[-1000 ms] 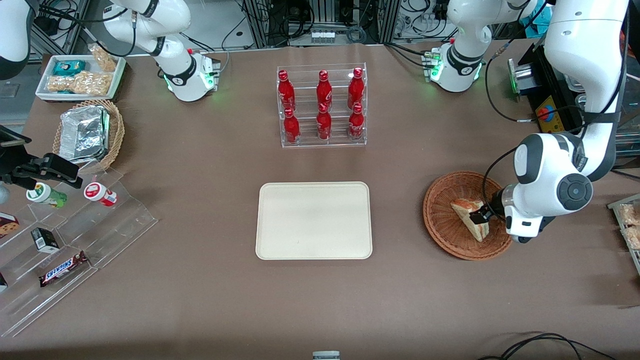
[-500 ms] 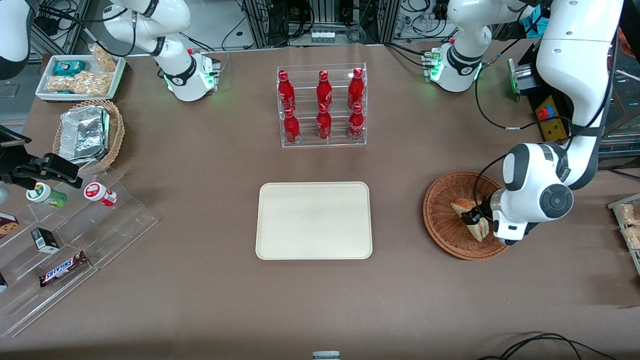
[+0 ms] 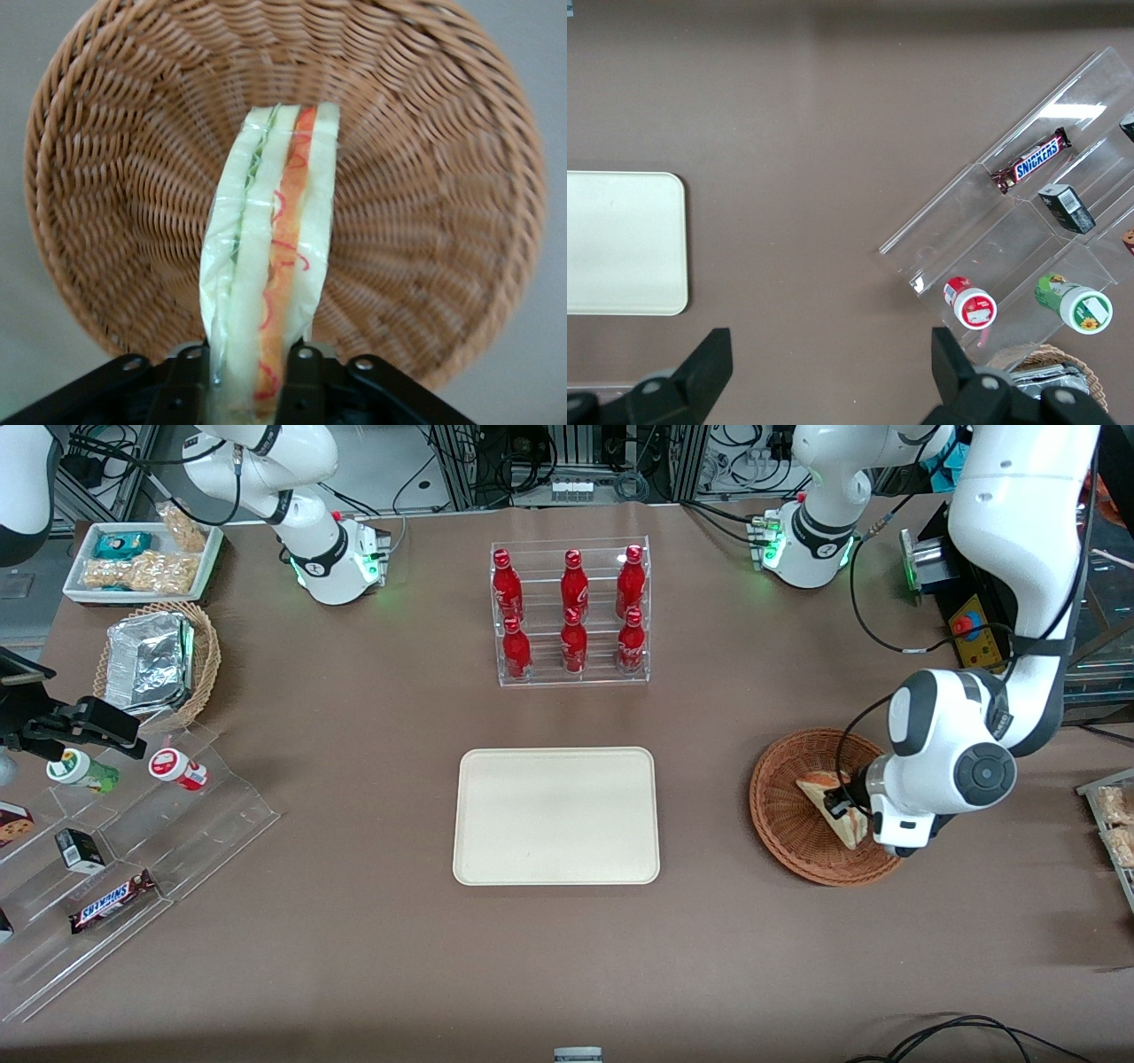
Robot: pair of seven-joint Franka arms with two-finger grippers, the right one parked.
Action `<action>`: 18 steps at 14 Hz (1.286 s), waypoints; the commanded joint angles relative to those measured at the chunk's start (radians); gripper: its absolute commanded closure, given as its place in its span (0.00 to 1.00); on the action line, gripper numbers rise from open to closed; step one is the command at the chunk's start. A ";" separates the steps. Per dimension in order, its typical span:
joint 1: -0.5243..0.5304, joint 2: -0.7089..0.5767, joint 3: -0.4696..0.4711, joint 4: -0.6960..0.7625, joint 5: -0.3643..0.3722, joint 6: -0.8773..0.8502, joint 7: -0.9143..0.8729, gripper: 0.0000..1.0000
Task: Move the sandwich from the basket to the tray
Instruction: 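Lift the sandwich and carry it with the left gripper over the tray, then lower the sandwich onto the tray and open the left gripper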
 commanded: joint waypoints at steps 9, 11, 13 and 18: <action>-0.514 0.160 0.007 0.380 -0.006 -0.278 -0.186 0.96; -0.598 0.297 0.007 0.541 -0.003 -0.275 -0.229 0.94; -0.658 0.391 0.010 0.646 0.003 -0.271 -0.231 0.91; -0.717 0.457 0.013 0.683 0.008 -0.161 -0.225 0.81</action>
